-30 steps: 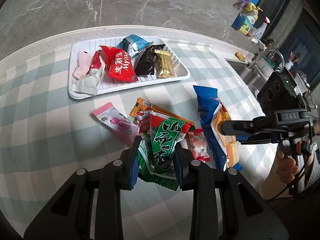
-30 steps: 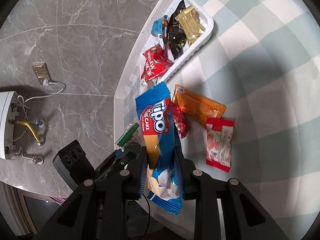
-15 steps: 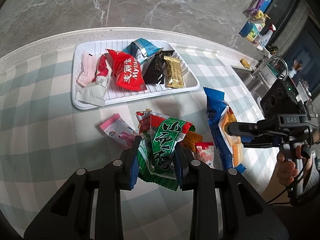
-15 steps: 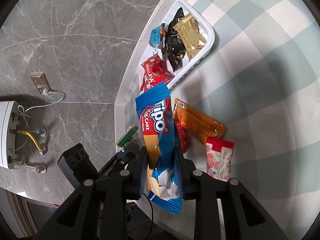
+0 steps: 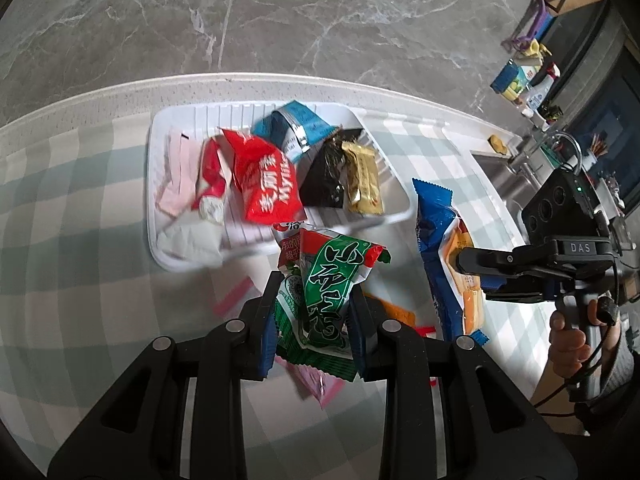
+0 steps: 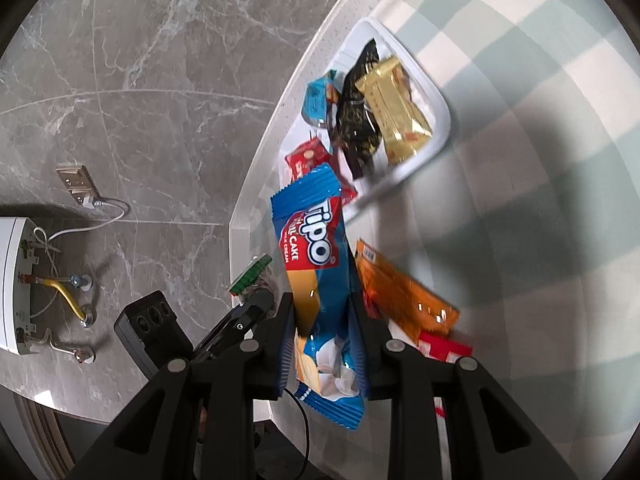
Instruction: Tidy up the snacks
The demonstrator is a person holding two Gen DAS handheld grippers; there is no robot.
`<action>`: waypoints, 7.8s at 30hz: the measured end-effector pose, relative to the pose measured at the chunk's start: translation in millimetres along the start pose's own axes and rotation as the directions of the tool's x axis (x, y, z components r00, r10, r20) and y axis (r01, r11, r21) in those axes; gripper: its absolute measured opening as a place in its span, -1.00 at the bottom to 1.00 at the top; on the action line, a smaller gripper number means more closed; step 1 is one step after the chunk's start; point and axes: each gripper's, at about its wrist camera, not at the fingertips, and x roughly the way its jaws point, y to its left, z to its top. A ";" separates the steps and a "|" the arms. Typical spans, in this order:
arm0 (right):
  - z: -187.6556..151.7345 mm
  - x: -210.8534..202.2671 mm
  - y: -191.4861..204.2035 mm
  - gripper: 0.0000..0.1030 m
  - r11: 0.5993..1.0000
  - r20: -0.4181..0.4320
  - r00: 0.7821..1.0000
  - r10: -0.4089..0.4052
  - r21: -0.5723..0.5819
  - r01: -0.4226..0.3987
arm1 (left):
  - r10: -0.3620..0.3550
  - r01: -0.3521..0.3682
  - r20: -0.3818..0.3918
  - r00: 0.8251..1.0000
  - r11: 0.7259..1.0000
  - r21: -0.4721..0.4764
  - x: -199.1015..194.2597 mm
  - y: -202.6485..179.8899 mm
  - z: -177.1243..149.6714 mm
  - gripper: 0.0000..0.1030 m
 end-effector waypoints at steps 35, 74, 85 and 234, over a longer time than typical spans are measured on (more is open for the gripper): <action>128.7 43.1 -6.5 -0.46 0.996 0.092 0.992 -0.084 0.010 0.084 | 0.099 -0.097 0.011 0.995 0.989 -0.116 64.7 71.8 104.2 -0.48; 106.6 34.0 69.6 0.16 0.888 0.219 0.936 -0.274 -0.317 0.334 | 0.237 -0.232 0.076 0.968 0.970 -0.070 60.7 54.3 111.3 -0.04; 54.7 6.6 80.9 0.21 0.859 0.226 0.936 -0.268 -0.385 0.339 | 0.235 -0.233 0.102 0.967 0.972 -0.036 22.5 21.5 79.3 -0.04; -73.5 86.2 64.4 0.21 0.520 0.156 0.831 -0.534 -0.714 0.469 | 0.147 -0.183 -0.141 0.979 0.939 -0.291 35.2 63.0 -45.9 0.11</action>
